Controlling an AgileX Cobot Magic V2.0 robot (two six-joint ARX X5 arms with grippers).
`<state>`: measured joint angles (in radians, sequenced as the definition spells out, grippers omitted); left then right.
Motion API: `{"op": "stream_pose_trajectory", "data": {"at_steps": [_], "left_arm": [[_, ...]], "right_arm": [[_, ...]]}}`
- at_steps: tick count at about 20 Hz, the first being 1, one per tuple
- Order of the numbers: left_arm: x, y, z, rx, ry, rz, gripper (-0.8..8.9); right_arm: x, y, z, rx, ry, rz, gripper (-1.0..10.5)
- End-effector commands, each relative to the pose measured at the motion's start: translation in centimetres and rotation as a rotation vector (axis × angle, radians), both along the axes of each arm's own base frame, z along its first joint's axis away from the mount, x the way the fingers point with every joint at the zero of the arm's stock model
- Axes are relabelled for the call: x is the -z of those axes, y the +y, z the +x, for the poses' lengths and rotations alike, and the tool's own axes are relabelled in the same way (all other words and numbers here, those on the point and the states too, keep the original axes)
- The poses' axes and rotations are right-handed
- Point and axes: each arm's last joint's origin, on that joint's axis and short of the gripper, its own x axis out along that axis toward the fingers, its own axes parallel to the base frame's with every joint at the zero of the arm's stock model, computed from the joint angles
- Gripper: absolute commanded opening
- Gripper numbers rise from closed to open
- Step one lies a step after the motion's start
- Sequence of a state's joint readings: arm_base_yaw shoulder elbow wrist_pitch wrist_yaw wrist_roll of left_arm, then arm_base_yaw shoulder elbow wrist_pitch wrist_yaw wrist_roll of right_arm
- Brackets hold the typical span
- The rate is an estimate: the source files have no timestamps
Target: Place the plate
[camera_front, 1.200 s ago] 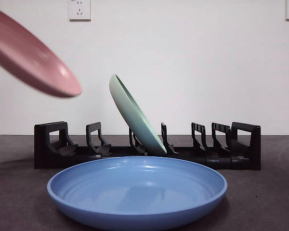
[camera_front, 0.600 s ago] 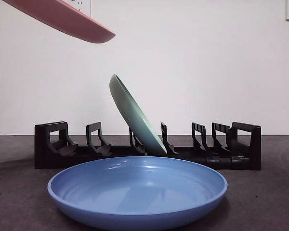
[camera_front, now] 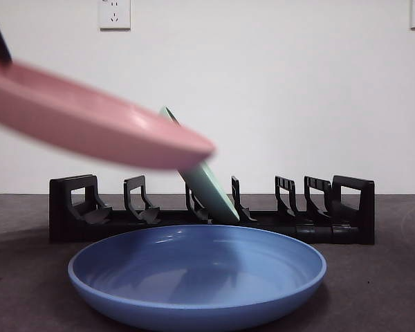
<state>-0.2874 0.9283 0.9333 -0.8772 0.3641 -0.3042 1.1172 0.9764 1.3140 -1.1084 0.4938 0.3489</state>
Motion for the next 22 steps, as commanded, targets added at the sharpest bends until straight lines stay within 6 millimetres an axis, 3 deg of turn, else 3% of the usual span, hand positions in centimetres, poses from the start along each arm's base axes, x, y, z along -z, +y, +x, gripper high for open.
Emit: {"op": "stream_pose_trajectory", "data": {"at_steps": [1, 4, 9, 22], "left_arm": [[2.1, -0.5, 0.5, -0.018, 0.034, -0.039, 0.14], [4.6, -0.7, 0.9, -0.042, 0.030, -0.069, 0.14], [7.3, -1.2, 1.8, -0.052, 0.064, -0.099, 0.14], [10.6, -5.8, 4.7, 0.037, 0.116, -0.134, 0.14]], "right_arm": [[-0.5, 0.2, -0.1, -0.001, -0.010, 0.020, 2.1], [-0.5, 0.2, -0.1, 0.000, -0.012, 0.022, 2.1], [-0.5, 0.1, 0.0, 0.011, -0.022, 0.017, 2.1], [-0.5, 0.1, 0.0, 0.018, -0.027, 0.014, 2.1]]}}
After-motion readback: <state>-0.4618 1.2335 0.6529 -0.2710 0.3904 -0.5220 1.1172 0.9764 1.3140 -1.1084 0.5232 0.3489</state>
